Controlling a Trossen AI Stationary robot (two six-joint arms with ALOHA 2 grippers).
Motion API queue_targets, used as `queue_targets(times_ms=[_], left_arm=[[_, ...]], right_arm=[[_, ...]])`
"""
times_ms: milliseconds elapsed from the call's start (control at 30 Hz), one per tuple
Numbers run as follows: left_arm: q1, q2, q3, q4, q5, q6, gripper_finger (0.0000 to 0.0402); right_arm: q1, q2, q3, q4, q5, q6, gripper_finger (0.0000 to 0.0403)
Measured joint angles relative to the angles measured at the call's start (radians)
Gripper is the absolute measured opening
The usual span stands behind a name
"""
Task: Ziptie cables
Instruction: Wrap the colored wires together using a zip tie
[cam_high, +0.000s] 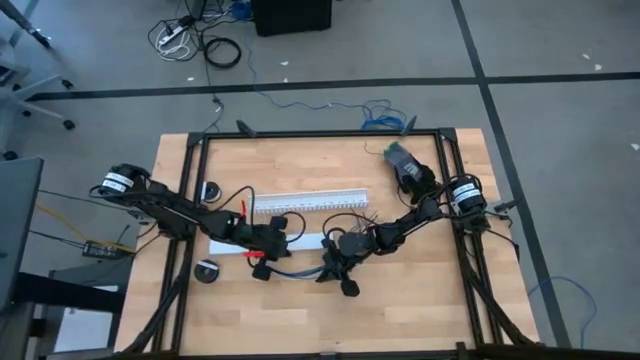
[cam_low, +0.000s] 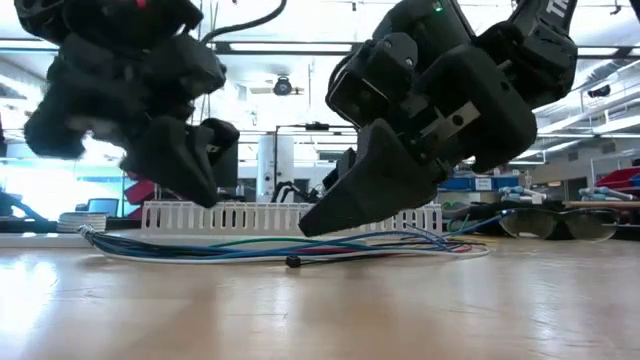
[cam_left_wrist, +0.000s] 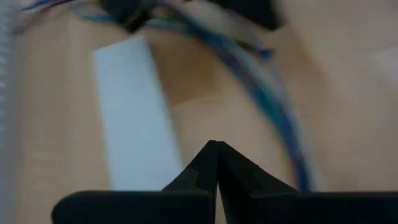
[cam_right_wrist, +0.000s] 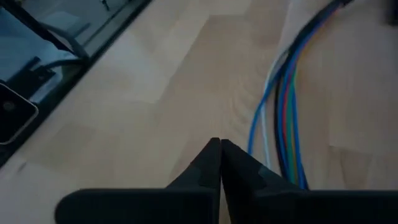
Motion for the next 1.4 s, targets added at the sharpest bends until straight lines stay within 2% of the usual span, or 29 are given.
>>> queue_targets(times_ms=[100, 367, 500, 733, 867, 1167, 1400], left_arm=[[-0.018, 0.0, 0.0, 0.0, 0.096, -0.002, 0.0], [-0.045, 0.0, 0.0, -0.01, 0.073, -0.003, 0.0008], [-0.044, 0.0, 0.0, -0.041, 0.063, -0.001, 0.0037], [-0.045, 0.0, 0.0, -0.077, 0.091, -0.003, 0.0111], [-0.045, 0.0, 0.0, -0.088, 0.109, -0.023, 0.0133], [-0.045, 0.042, 0.002, -0.139, 0.106, -0.036, 0.0137], [-0.046, 0.07, 0.006, -0.166, 0.069, -0.031, 0.0109]], right_arm=[[-0.01, 0.0, 0.0, -0.018, 0.021, -0.005, 0.0005], [-0.051, 0.0, 0.0, -0.011, 0.028, 0.058, 0.0006], [-0.063, -0.004, 0.0, -0.002, 0.029, 0.062, 0.0021], [-0.08, -0.013, 0.0, 0.005, 0.029, 0.055, 0.0047], [-0.091, -0.014, 0.0, 0.006, 0.03, 0.055, 0.0049], [-0.099, -0.038, -0.001, 0.081, 0.042, -0.008, 0.0048], [-0.08, -0.223, -0.001, -0.065, 0.231, -0.119, 0.0048]])
